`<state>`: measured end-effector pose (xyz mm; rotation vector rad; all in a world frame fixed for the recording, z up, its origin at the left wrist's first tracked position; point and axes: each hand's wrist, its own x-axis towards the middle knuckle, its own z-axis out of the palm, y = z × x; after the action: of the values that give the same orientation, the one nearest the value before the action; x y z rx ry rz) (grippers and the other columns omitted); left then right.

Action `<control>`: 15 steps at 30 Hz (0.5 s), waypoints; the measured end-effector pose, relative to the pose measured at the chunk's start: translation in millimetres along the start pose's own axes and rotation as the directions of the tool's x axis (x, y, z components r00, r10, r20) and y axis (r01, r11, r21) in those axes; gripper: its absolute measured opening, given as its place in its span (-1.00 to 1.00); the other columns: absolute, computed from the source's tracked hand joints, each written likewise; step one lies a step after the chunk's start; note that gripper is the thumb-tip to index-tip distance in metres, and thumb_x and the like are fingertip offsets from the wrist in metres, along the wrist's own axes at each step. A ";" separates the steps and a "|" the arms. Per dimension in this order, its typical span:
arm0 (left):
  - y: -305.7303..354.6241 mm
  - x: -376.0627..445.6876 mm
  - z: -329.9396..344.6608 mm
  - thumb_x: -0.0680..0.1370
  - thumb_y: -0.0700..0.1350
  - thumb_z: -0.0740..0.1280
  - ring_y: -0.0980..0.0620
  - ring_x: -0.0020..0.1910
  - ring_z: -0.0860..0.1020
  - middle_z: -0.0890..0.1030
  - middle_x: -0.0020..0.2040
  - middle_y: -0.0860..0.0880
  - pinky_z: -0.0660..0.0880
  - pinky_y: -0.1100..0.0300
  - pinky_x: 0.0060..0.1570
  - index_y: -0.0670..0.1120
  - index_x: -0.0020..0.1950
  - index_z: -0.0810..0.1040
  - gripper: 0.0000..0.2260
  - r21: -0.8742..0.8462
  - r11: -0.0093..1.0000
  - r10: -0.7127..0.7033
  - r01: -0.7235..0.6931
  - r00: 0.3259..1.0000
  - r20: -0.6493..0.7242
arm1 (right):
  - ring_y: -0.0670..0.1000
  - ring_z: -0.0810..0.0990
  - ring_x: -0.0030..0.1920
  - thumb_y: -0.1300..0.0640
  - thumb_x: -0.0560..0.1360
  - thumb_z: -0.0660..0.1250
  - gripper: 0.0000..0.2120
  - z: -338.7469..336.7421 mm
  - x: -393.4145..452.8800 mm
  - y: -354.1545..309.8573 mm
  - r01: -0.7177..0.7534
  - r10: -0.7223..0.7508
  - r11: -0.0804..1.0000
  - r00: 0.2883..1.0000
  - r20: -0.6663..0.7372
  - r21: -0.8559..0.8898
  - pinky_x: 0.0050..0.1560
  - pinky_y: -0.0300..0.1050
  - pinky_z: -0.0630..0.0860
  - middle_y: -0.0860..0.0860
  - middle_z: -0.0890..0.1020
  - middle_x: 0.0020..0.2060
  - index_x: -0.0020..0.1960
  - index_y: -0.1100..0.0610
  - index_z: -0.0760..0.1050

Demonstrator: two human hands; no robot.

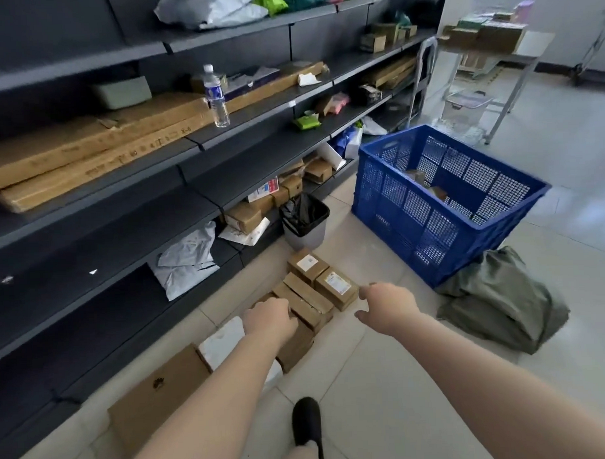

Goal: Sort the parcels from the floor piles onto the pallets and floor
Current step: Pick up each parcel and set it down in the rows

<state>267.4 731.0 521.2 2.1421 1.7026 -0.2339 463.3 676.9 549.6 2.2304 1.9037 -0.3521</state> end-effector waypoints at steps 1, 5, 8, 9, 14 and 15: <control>3.5 23.0 -3.8 0.56 0.03 0.22 -0.06 0.09 0.54 0.60 0.08 -0.01 0.46 0.11 0.05 0.01 0.10 0.53 -0.80 -0.022 1.000 -0.002 0.002 1.000 0.005 | 0.06 0.56 0.05 -0.06 0.54 0.23 -0.68 -3.2 21.3 4.7 -0.009 0.009 1.000 1.000 0.007 0.008 -0.05 -0.06 0.56 0.00 0.57 0.07 0.22 0.06 0.46; 16.2 105.3 -20.4 0.56 0.02 0.22 -0.05 0.04 0.54 0.60 0.04 -0.02 0.49 0.07 0.04 -0.01 0.06 0.52 -0.83 -0.097 0.995 -0.002 0.007 0.998 0.056 | 0.06 0.55 0.09 -0.10 0.54 0.23 -0.64 -21.9 95.5 22.9 -0.042 0.040 0.998 0.998 0.049 0.035 -0.02 -0.07 0.54 -0.01 0.55 0.12 0.26 0.05 0.43; 27.1 164.8 -31.2 0.56 0.04 0.23 -0.04 0.02 0.54 0.60 0.03 -0.02 0.49 0.09 0.00 -0.02 0.04 0.53 -0.82 -0.113 0.993 -0.012 0.021 0.997 0.077 | 0.07 0.53 0.13 -0.10 0.54 0.24 -0.63 -32.5 149.0 40.7 -0.055 0.051 0.997 0.996 0.072 0.048 0.00 -0.08 0.50 0.00 0.54 0.16 0.27 0.04 0.42; 31.1 183.4 -32.9 0.56 0.04 0.23 -0.04 0.03 0.54 0.60 0.03 -0.02 0.49 0.10 0.00 -0.02 0.05 0.53 -0.81 -0.109 0.994 -0.015 0.024 0.997 0.081 | 0.07 0.53 0.14 -0.09 0.54 0.24 -0.63 -34.2 166.7 47.8 -0.059 0.054 0.997 0.995 0.080 0.053 0.00 -0.08 0.50 -0.01 0.54 0.16 0.28 0.03 0.41; 55.9 260.8 -20.5 0.55 0.02 0.23 -0.02 0.02 0.53 0.59 0.03 0.00 0.46 0.11 0.00 0.00 0.03 0.53 -0.84 -0.122 0.990 -0.059 0.077 0.988 0.145 | 0.06 0.53 0.11 -0.08 0.53 0.25 -0.63 -26.9 255.5 87.9 -0.058 0.045 0.995 0.987 0.153 0.081 -0.04 -0.09 0.49 -0.01 0.54 0.14 0.27 0.05 0.41; 60.4 275.4 -15.0 0.55 0.02 0.22 -0.02 0.02 0.53 0.59 0.02 0.00 0.45 0.11 -0.02 0.01 -0.01 0.52 -0.86 -0.138 0.985 -0.080 0.103 0.984 0.160 | 0.06 0.53 0.10 -0.08 0.53 0.25 -0.64 -22.6 274.3 95.8 -0.047 0.031 0.995 0.984 0.175 0.090 -0.03 -0.09 0.51 0.00 0.54 0.13 0.26 0.06 0.41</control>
<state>391.9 973.0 445.9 1.8928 1.6773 -0.2842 599.8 926.9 488.1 2.2101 1.7860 -0.6193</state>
